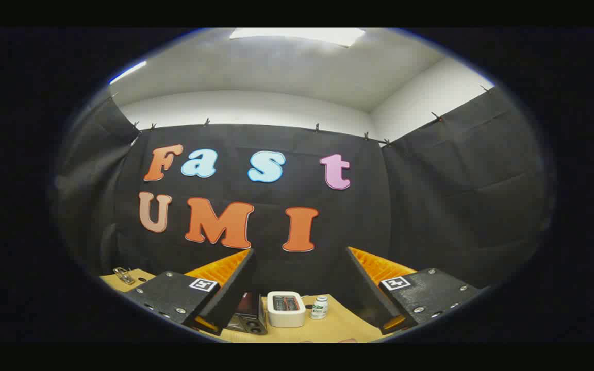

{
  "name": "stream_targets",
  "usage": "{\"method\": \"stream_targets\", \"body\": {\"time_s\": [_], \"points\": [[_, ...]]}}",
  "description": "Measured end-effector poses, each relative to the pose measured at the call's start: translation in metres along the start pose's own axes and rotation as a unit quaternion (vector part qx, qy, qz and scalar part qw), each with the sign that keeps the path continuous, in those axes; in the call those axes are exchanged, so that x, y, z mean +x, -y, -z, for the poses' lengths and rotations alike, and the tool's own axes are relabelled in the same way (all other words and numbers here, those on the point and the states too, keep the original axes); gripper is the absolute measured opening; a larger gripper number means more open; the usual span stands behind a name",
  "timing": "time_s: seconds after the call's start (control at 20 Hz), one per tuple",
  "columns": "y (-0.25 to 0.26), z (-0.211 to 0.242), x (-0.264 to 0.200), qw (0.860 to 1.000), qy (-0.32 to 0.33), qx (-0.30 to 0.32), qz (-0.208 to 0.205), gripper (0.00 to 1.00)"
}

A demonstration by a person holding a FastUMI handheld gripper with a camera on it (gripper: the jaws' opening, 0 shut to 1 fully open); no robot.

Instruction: Open the toaster oven, put the food inside, and close the toaster oven door.

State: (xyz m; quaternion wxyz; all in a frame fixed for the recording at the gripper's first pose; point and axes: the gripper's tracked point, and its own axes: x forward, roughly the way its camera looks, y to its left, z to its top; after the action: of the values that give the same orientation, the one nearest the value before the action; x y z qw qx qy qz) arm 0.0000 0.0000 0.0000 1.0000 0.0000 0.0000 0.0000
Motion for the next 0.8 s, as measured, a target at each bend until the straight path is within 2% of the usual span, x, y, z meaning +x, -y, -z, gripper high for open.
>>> {"method": "stream_targets", "body": {"time_s": [0.3,0.8], "points": [[-0.027,-0.02,-0.004,1.0,0.003,0.021,-0.018,0.99],[-0.08,-0.026,0.001,0.997,-0.012,0.065,-0.045,0.99]]}}
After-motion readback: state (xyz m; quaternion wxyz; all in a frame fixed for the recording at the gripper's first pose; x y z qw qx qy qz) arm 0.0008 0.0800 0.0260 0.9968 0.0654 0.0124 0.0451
